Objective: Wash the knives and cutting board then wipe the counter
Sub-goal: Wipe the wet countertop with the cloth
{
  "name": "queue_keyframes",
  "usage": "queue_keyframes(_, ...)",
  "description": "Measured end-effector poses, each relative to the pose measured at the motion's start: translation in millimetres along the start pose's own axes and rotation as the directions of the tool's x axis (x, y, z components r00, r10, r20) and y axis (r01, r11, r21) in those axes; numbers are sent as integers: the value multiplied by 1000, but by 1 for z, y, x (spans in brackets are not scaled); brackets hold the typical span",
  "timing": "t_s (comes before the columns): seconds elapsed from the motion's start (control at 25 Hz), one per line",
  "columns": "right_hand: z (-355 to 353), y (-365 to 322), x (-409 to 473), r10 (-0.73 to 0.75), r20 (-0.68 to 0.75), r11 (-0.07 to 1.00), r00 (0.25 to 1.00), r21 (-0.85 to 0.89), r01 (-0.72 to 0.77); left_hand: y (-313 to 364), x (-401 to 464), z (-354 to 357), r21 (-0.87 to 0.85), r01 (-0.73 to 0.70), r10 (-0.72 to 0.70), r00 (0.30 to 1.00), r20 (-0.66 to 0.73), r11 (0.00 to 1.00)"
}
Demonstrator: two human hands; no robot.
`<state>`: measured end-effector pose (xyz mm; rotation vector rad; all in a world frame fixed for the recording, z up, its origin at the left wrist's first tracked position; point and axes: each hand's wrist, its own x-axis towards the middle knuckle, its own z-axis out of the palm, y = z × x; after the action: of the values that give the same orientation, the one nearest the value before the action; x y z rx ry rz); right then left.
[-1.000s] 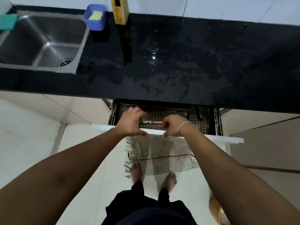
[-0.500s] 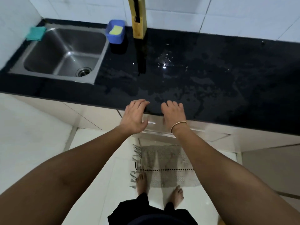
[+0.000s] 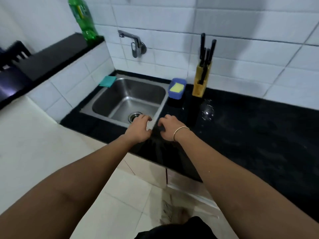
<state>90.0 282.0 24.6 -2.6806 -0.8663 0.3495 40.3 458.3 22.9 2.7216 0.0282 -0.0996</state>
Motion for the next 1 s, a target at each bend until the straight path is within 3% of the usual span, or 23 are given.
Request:
queue_keyframes(0.24,-19,-27,123,-108,17,994,994,-8,108,-81,49,-53,29,209,-205,974,-98,977)
queue_keyframes(0.4,-8,-63,209,-108,58,994,992,-18,110,-158,104,-80,177,302,-305,952,-12,937)
queue_keyframes(0.56,5,-88,296,-26,61,1000,998,-10,27,-243,171,-102,272,262,-291,954,70,926)
queue_keyframes(0.68,20,-107,354,41,144,999,989,-11,-40,-297,219,-111,273,227,-273,951,142,935)
queue_keyframes(1.0,45,-118,426,166,159,981,973,69,-179,-354,308,-105,288,100,-195,925,326,952)
